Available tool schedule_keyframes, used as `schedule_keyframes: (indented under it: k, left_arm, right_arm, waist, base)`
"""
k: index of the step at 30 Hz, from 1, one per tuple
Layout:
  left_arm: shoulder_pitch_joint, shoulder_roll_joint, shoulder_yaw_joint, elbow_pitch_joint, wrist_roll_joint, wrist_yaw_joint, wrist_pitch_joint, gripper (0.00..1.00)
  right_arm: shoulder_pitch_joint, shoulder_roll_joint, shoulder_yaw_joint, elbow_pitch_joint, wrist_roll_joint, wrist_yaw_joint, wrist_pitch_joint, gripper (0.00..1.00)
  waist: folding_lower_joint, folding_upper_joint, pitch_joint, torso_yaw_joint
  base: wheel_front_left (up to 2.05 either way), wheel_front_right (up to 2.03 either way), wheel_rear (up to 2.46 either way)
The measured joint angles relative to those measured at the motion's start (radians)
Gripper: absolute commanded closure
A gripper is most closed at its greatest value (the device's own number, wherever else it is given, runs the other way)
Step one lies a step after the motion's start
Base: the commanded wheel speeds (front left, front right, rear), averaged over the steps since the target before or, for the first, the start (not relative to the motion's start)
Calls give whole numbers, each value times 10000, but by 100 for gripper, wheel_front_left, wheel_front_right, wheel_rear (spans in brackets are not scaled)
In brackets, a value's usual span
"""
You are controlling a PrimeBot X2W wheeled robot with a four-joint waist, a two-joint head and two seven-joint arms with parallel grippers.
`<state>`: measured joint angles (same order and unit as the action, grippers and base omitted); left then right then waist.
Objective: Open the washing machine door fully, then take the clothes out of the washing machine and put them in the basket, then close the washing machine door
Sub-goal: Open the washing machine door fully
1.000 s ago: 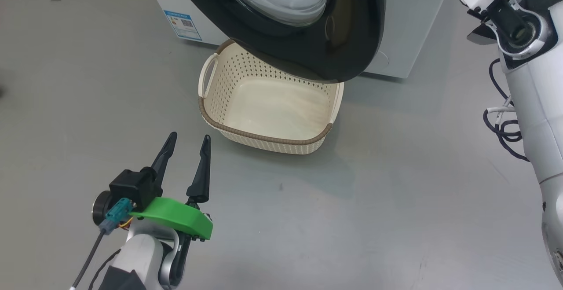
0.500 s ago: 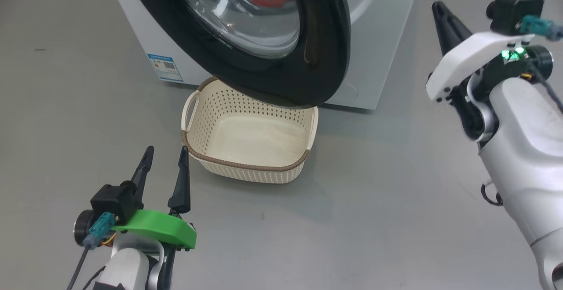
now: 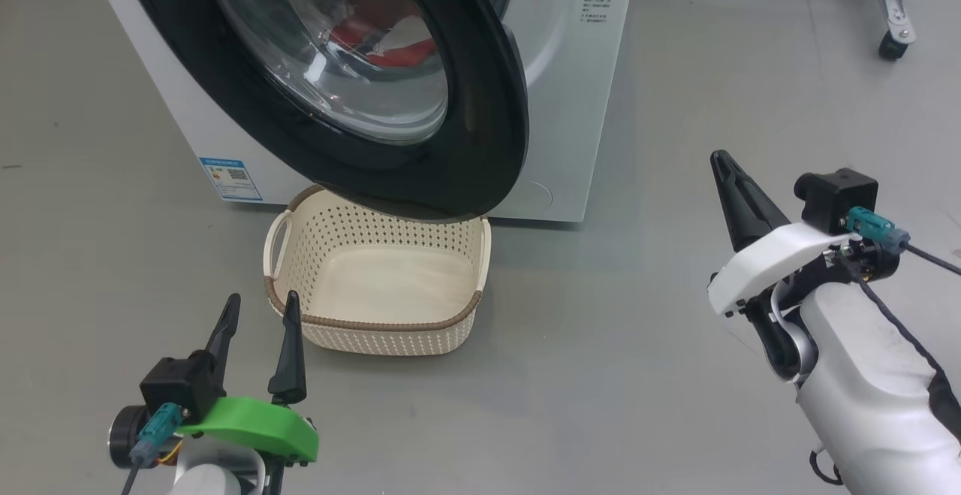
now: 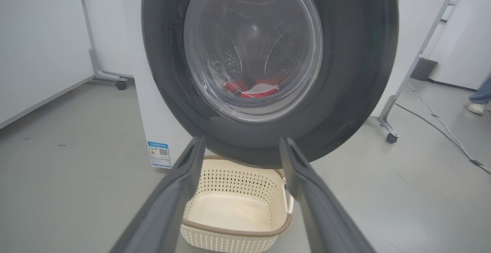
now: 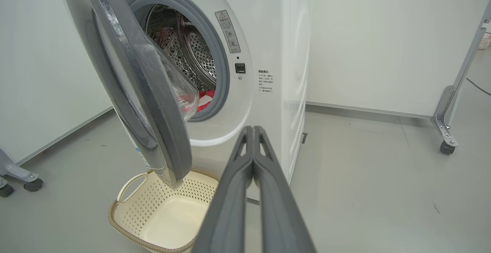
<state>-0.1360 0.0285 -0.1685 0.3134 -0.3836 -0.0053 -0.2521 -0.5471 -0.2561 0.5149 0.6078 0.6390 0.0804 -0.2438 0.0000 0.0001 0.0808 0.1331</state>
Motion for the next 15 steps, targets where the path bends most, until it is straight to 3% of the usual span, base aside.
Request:
schedule_keyframes:
  k: [1, 9, 10, 11, 12, 13, 15]
  left_arm:
    - [89, 8, 12, -10, 0, 0, 0, 0]
    - [322, 15, 92, -59, 15, 0, 0, 0]
    - [374, 17, 113, -65, 17, 0, 0, 0]
    - [417, 17, 121, -69, 17, 0, 0, 0]
    - [459, 21, 130, -69, 19, 0, 0, 0]
    - [498, 23, 138, -71, 40, 0, 0, 0]
    - [555, 29, 128, -77, 67, 0, 0, 0]
  right_arm:
    - [320, 109, -224, -138, 38, -173, -10, 100]
    - [1391, 428, -635, -744, 146, -585, -86, 100]
    - [1538, 518, -744, -846, 253, -616, -86, 84]
    - [1676, 589, -784, -928, 288, -681, -86, 60]
    - [1807, 614, -780, -993, 257, -757, -84, 18]
    - [1936, 608, -782, -1055, 203, -761, -84, 0]
    - [2219, 621, -932, -1292, 192, -907, -84, 0]
  waist:
    - [0, 0, -95, -104]
    - [0, 0, -361, -346]
    - [0, 0, -387, -378]
    - [0, 0, -411, -410]
    - [0, 0, -436, -440]
    - [0, 0, -461, -467]
    - [0, 0, -499, -519]
  base:
    - [0, 0, 0]
    - [0, 0, 0]
    - [0, 0, 0]
    - [0, 0, 0]
    - [0, 0, 0]
    - [0, 0, 0]
    - [0, 0, 0]
